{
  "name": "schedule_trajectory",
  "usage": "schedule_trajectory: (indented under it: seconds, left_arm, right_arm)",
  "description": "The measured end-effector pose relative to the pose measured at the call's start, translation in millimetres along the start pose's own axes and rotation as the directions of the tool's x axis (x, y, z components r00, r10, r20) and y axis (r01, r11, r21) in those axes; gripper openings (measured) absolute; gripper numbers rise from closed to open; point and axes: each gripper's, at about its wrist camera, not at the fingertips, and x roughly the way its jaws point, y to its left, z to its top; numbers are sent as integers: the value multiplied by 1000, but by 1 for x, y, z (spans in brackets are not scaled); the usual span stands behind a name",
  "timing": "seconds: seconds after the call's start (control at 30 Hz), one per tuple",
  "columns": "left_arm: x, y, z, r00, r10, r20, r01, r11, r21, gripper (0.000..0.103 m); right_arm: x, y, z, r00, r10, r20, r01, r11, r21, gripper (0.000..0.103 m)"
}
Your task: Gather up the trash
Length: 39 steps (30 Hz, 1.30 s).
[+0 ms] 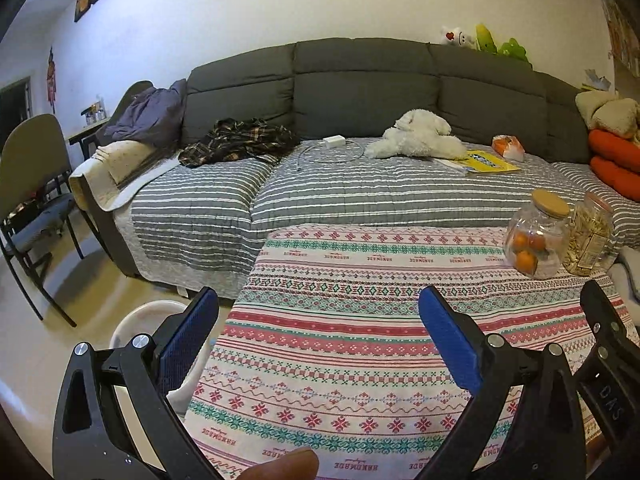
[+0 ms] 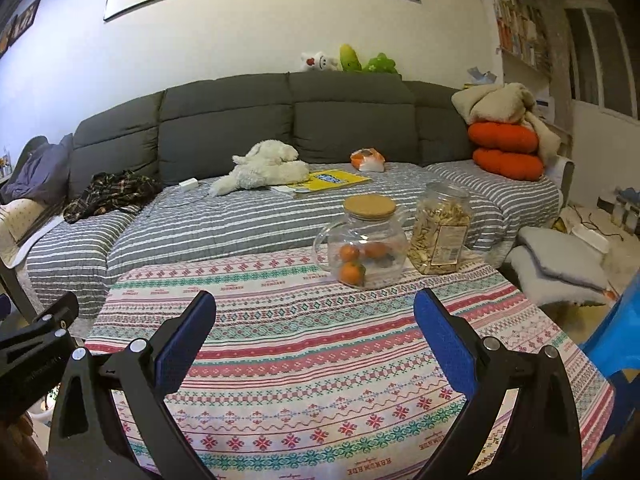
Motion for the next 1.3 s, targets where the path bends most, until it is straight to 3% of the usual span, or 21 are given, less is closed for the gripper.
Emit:
schedule_trajectory:
  seconds: [0.53, 1.3]
  left_arm:
    - [4, 6, 2, 1000, 23, -7, -23, 1000, -13, 96]
    - [5, 11, 2, 1000, 27, -9, -27, 999, -18, 96]
  right_arm:
    - [-3, 11, -4, 1000, 5, 31, -3, 999, -39, 96]
    - [-2, 19, -8, 1000, 16, 14, -16, 999, -32, 96]
